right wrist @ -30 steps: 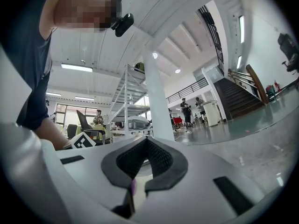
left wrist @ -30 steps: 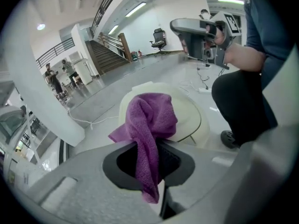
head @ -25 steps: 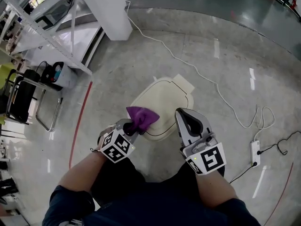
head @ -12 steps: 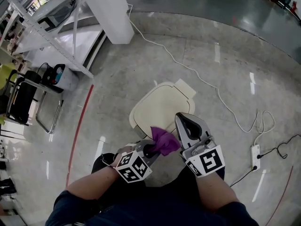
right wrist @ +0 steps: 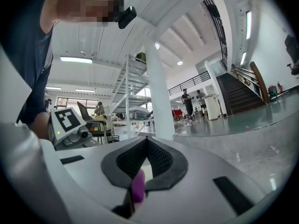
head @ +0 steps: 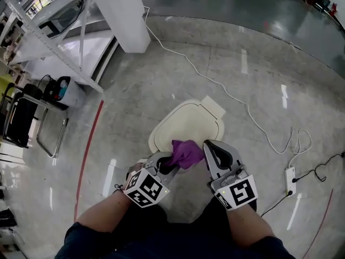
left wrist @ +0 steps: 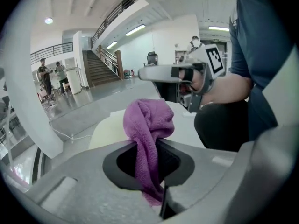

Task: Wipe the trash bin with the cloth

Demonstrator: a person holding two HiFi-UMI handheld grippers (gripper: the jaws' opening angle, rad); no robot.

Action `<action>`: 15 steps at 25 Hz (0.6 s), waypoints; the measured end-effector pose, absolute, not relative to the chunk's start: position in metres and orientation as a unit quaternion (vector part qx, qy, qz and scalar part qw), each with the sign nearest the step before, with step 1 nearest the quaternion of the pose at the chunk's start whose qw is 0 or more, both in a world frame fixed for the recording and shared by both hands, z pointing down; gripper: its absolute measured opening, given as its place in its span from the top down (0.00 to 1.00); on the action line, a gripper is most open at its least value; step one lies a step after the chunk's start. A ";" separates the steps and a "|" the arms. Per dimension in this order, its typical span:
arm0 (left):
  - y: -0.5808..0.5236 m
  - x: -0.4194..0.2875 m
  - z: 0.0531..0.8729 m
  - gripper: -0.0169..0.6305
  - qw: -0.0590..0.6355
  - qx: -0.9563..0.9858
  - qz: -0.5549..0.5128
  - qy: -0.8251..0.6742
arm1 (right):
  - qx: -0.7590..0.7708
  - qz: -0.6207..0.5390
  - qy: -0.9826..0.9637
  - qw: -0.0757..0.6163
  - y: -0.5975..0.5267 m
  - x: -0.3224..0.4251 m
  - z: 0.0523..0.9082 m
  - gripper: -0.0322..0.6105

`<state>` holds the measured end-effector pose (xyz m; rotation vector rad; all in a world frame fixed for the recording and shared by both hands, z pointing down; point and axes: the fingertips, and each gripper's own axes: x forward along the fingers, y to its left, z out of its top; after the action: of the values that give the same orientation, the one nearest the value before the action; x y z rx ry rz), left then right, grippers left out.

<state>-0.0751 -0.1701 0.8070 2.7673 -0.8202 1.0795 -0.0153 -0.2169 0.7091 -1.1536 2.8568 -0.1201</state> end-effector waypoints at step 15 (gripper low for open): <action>-0.199 -0.084 0.630 0.89 0.049 0.918 0.227 -0.322 | -0.417 -0.082 0.903 -0.067 -0.209 -0.007 0.646 0.93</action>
<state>-0.0843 -0.1987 0.6303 2.7960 -0.9814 0.6925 -0.0069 -0.2086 0.6465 -1.3702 2.9632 -0.2678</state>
